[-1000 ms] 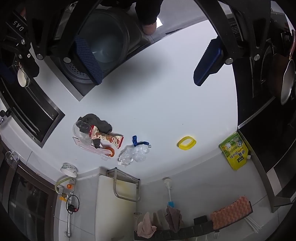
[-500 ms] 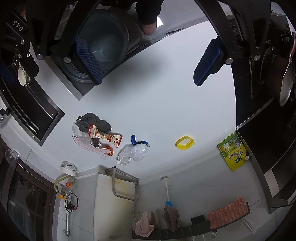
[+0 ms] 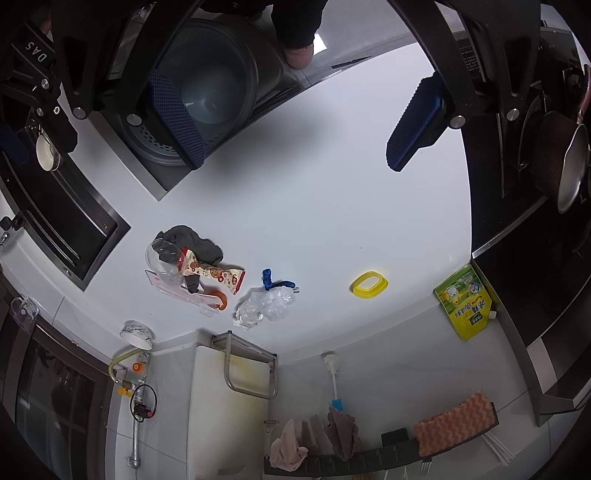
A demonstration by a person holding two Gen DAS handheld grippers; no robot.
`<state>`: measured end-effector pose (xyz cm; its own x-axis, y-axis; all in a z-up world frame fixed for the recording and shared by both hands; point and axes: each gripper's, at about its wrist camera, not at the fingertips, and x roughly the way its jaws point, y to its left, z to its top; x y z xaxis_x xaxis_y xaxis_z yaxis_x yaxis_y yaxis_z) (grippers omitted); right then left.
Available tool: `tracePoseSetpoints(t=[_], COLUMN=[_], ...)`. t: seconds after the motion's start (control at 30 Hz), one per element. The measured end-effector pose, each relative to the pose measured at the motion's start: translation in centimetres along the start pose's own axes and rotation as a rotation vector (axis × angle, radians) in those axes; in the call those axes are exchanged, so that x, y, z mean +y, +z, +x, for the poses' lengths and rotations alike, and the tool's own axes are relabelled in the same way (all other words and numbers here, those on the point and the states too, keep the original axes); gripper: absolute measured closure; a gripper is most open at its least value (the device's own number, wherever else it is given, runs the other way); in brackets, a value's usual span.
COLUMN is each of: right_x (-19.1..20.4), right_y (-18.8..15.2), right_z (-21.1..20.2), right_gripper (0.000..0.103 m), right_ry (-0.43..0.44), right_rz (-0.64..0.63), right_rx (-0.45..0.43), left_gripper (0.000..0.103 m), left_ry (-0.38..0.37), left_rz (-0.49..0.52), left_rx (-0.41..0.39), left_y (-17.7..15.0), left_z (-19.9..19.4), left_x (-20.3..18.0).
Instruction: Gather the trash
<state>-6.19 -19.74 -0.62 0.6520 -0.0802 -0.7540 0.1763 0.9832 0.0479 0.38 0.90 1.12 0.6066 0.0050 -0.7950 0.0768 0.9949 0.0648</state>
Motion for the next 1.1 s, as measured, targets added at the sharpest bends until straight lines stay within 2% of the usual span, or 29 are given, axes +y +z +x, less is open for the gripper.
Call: tracePoseSetpoints(t=[0.03,1.1], right_x=[0.04,-0.78], right_y=[0.04,0.21], right_z=[-0.03,0.08], right_gripper=[0.008,0.008], right_ry=[0.0,0.008], right_rz=[0.0,0.013], right_rx=[0.0,0.005], left_gripper=[0.006,0.006], left_ry=[0.005,0.01], left_rz=[0.001,0.006], left_rx=[-0.003,-0.006], left_y=[-0.76,-0.57], left_z=[-0.26,-0.19], left_x=[-0.68,-1.41])
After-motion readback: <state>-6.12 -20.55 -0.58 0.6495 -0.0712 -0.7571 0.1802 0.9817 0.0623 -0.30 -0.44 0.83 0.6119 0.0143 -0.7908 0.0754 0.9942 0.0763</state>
